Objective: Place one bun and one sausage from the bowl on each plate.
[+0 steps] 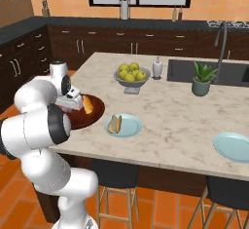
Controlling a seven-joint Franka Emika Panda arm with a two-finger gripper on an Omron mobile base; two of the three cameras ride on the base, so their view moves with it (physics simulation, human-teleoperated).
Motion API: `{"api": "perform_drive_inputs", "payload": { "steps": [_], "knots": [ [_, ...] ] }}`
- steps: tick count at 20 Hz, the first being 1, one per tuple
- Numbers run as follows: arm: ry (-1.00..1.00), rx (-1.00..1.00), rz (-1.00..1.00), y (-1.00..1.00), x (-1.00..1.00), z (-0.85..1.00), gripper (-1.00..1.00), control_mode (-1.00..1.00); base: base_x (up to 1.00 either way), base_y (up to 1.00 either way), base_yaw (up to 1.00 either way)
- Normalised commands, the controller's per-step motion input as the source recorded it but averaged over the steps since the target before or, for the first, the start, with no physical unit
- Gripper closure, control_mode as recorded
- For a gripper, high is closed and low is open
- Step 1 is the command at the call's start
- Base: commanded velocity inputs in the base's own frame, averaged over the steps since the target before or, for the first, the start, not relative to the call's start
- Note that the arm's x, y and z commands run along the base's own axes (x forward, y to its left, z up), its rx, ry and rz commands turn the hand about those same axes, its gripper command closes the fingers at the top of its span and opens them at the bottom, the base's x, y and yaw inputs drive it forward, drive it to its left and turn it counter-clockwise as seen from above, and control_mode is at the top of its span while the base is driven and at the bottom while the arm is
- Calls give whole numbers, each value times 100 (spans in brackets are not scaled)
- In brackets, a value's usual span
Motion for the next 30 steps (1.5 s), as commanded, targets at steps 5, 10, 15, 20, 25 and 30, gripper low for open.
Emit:
{"api": "perform_drive_inputs", "payload": {
  "steps": [5,10,15,20,25,30],
  "knots": [
    [0,0,0,-100,-15,50,100,-100,0,0,0],
    [0,6,10,-100,0,19,100,-100,0,0,0],
    [0,5,15,-95,2,1,100,-100,0,0,0],
    [-2,0,9,-58,4,-27,100,-100,0,0,0],
    [-3,-2,10,-52,27,-23,100,-100,0,0,0],
    [0,-9,5,-46,19,-30,100,-100,0,0,0]
  ]
}}
